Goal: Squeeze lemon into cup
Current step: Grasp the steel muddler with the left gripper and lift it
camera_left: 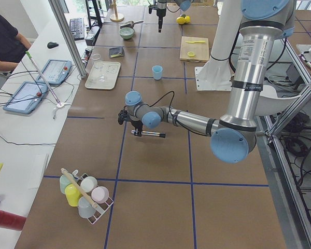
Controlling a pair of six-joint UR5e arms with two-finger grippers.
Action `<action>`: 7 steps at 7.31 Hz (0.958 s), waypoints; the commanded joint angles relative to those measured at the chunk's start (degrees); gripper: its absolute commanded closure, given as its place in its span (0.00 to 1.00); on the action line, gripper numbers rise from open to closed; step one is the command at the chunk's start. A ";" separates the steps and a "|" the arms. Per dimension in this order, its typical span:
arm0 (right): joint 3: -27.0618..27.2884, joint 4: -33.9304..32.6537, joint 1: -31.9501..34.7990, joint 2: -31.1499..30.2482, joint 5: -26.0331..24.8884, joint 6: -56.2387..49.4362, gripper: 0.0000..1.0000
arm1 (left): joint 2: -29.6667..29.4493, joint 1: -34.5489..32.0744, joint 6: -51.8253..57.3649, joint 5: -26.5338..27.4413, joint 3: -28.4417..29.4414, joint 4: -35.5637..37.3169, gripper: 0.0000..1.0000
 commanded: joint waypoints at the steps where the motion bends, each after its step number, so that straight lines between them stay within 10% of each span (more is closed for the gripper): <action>1: 0.34 0.00 0.17 -0.09 0.12 -0.06 0.00 | -5.66 0.47 -0.27 0.93 -8.44 8.27 1.00; 5: 0.34 0.09 0.44 -0.26 2.14 -0.15 0.00 | -25.63 13.56 -3.06 7.69 -15.13 16.94 1.00; 7: 0.34 0.00 0.79 -0.26 2.14 -0.06 0.00 | -26.88 18.90 -23.23 21.47 -20.69 10.22 1.00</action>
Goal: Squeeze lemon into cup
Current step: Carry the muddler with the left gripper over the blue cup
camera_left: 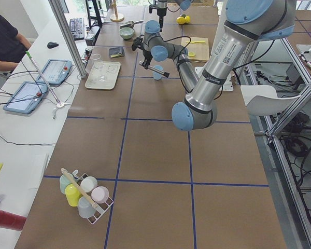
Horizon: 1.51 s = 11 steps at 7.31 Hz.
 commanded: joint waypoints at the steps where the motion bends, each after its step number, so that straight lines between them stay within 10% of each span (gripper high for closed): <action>1: -0.09 -0.03 0.41 -0.01 0.02 0.03 0.00 | -1.07 4.10 -10.03 8.97 -1.12 -12.21 1.00; 6: -0.35 -0.03 1.03 -0.01 0.02 -0.06 0.00 | 0.41 20.93 4.45 61.69 8.98 -41.11 1.00; 11: -0.71 -0.03 0.94 -0.09 0.11 0.12 0.00 | -0.28 26.16 7.20 70.96 13.48 -43.66 1.00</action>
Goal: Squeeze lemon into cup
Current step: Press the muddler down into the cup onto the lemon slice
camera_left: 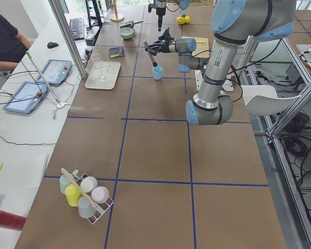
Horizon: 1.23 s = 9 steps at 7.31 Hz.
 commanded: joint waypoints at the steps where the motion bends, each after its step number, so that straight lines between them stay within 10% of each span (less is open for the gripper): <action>1: -0.06 0.00 -0.01 -0.08 0.19 0.01 0.00 | -0.18 0.81 -0.15 1.00 1.97 -0.17 1.00; 9: 0.11 0.00 0.08 -0.25 1.15 0.01 0.00 | -1.15 3.10 -0.59 1.00 7.95 -2.63 1.00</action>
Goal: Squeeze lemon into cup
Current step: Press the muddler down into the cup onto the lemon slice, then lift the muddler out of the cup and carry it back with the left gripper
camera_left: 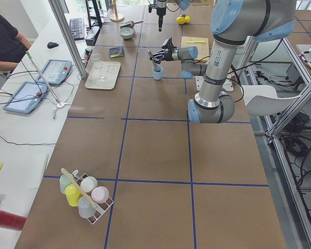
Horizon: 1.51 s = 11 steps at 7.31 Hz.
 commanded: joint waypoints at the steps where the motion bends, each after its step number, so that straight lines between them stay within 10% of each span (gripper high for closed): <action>1: -0.07 0.00 -0.05 -0.02 0.09 -0.04 0.00 | 0.05 0.12 0.27 0.00 -0.26 0.01 1.00; 6: -0.16 0.00 -0.05 0.24 0.09 -0.04 0.00 | -0.82 -3.98 12.06 -3.75 -13.00 0.98 1.00; 11: -0.77 0.00 -0.05 0.07 0.09 0.05 0.00 | 4.34 -20.32 -2.38 -37.91 -17.89 26.59 1.00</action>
